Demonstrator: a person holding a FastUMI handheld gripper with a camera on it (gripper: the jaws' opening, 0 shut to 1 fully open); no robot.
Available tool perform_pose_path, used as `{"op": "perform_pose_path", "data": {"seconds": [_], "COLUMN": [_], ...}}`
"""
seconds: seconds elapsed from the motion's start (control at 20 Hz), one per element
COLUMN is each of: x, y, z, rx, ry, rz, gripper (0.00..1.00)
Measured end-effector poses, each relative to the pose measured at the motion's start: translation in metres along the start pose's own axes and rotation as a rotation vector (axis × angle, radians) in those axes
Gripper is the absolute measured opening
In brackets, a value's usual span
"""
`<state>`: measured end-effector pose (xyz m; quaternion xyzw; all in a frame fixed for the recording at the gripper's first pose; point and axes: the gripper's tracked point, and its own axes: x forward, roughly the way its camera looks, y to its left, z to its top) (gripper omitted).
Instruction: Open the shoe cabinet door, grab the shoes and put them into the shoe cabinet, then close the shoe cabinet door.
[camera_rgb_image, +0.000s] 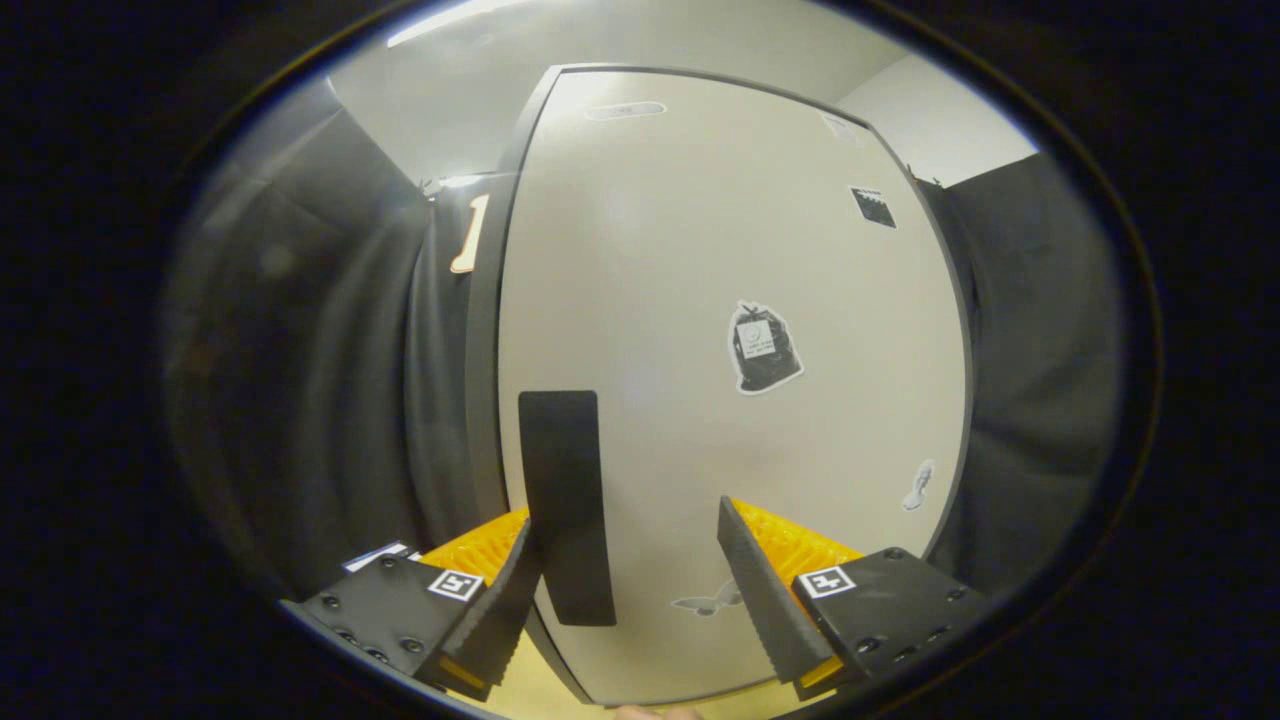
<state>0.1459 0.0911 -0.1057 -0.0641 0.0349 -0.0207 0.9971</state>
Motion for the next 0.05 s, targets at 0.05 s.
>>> {"op": "perform_pose_path", "data": {"seconds": [0.05], "x": [-0.0003], "y": [0.0004], "z": [-0.0013], "rx": [0.007], "ry": [0.011], "rz": [0.006], "gripper": [0.98]}}
